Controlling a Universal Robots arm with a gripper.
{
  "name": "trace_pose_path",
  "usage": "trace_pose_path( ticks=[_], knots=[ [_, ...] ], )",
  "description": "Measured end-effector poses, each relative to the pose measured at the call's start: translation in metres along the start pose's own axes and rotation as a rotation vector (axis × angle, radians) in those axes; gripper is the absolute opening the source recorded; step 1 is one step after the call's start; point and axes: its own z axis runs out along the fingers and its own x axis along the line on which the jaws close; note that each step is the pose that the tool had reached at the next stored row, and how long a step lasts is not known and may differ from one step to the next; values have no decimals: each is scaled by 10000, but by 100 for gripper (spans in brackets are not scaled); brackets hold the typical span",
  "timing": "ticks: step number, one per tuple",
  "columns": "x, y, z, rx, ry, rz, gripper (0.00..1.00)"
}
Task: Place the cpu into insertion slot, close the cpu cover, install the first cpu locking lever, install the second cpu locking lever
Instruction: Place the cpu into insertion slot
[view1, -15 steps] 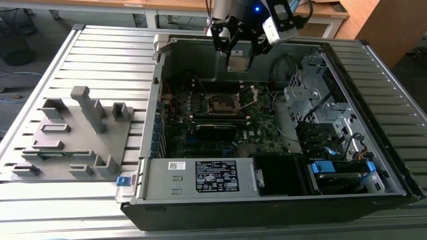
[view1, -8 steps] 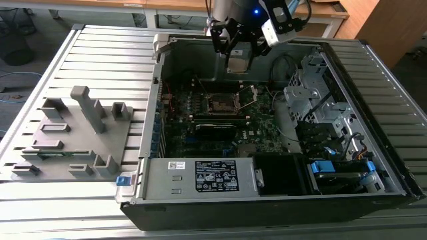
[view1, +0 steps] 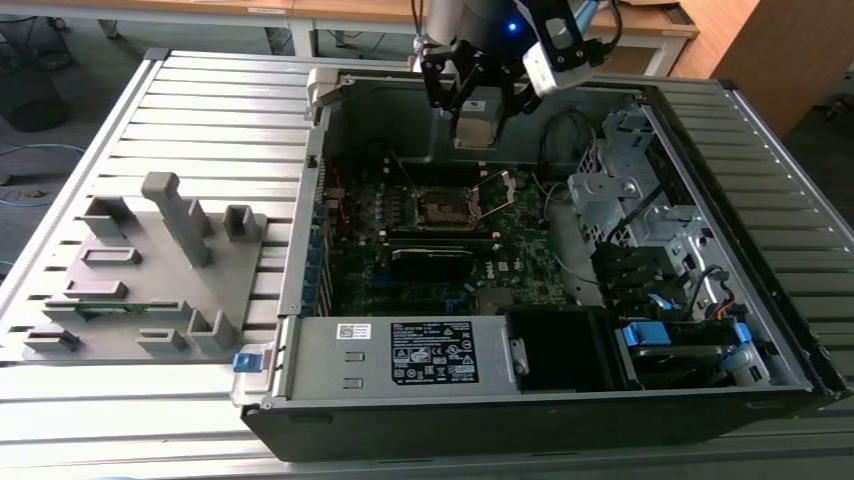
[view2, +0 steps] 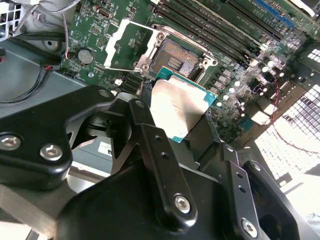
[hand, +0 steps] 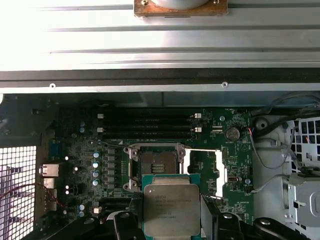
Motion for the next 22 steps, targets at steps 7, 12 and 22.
trace_pose_path(
  ticks=[7,12,22],
  knots=[
    [0,-2,22,1,0,0,54],
    [-1,-4,48,0,0,-1,54],
    [-1,-6,66,-1,0,-1,54]
  ],
)
